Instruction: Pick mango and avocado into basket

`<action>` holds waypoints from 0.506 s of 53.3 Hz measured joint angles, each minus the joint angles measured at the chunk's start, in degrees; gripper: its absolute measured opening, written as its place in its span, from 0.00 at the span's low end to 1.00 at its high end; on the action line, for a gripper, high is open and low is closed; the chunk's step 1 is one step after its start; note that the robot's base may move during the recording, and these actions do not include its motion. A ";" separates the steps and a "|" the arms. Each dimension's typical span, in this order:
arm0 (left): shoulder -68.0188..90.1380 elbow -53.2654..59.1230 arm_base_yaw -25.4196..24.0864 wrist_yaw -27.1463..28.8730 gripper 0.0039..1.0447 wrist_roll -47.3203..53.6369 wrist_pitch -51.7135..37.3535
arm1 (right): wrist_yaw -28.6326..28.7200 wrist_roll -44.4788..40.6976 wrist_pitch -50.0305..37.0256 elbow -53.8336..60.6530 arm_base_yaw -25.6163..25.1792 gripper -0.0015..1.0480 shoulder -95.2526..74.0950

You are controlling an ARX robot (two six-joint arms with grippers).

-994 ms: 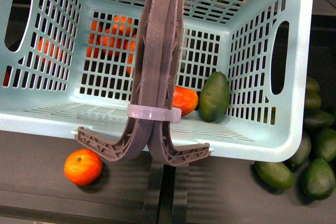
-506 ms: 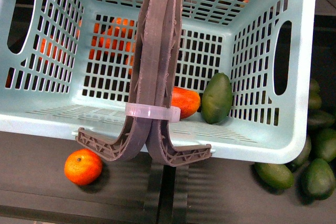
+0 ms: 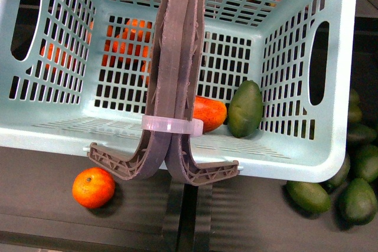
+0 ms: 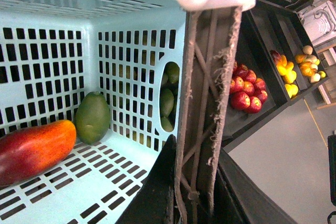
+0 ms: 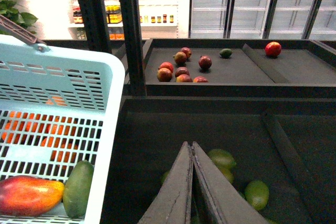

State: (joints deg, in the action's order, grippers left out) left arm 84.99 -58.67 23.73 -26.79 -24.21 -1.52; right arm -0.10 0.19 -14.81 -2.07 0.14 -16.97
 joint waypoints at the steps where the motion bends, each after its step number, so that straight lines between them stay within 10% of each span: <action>1: 0.00 0.00 0.00 0.02 0.12 0.00 0.00 | 0.00 0.00 -0.20 0.35 0.00 0.02 0.28; 27: 0.00 0.00 0.00 0.02 0.12 -0.02 0.00 | 0.07 -0.02 7.21 1.75 0.00 0.02 9.20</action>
State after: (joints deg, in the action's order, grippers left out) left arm 84.99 -58.67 23.73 -26.76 -24.23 -1.52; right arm -0.03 0.16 -7.60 -0.32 0.14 -7.77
